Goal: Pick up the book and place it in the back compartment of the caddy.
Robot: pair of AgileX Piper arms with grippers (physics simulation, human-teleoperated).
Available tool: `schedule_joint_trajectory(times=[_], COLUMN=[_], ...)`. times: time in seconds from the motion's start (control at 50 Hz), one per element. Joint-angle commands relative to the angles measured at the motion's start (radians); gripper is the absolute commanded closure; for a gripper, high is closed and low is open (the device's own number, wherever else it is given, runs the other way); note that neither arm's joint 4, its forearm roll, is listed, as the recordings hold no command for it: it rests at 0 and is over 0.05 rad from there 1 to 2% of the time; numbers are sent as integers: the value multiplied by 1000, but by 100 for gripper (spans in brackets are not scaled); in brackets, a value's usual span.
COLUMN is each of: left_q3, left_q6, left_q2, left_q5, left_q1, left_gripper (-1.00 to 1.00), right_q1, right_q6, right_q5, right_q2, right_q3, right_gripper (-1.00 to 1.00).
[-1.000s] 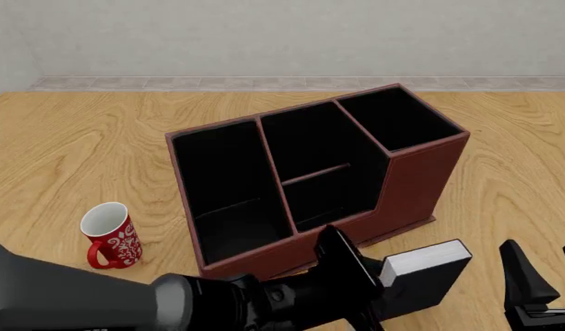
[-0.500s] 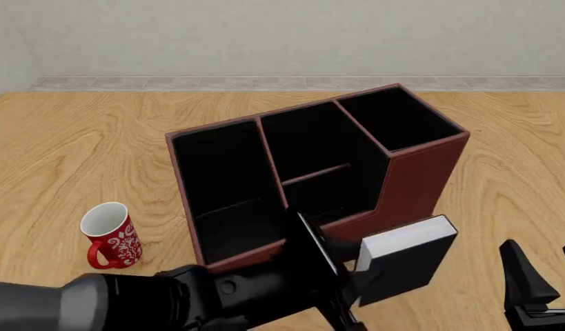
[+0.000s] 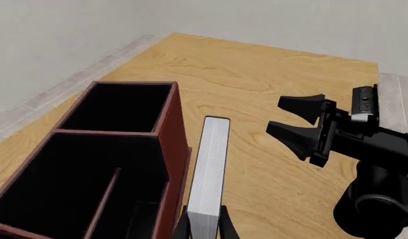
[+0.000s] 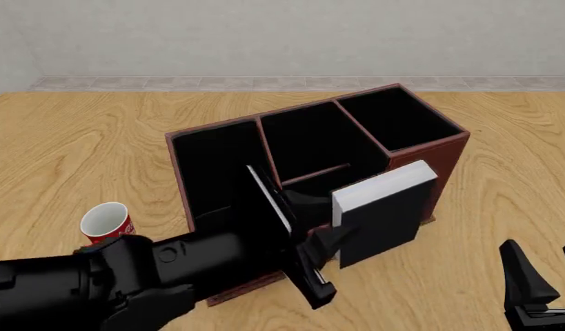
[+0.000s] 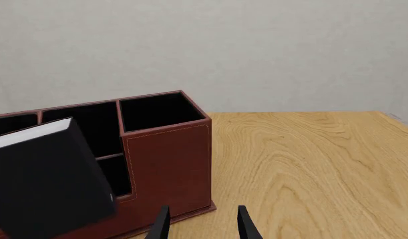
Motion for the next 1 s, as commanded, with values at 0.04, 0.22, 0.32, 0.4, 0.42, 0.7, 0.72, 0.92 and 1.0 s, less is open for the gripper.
schedule_joint_trajectory(times=[0.04,0.22,0.32,0.4,0.42,0.7,0.72,0.92,1.0], left_q3=[-51,-78,-65,-65,-65,-51,-50,-82,-102], left_q6=[42,66,77,80,80,69,69,86,86], left_q2=[-80,-105,-108,-121,-121,-129,-126,-79,-43], left_q5=[84,146,149,160,160,148,146,147,142], left_q1=[31,45,61,75,75,109,112,132,146], left_gripper=[100,100,100,100,100,100,100,100,100], right_q1=[0,0,0,0,0,0,0,0,0], right_q6=[0,0,0,0,0,0,0,0,0], right_q5=[0,0,0,0,0,0,0,0,0], right_q2=[0,0,0,0,0,0,0,0,0], right_q3=[0,0,0,0,0,0,0,0,0], right_gripper=[-100,-100,-100,-100,-100,-100,-100,-100,-100])
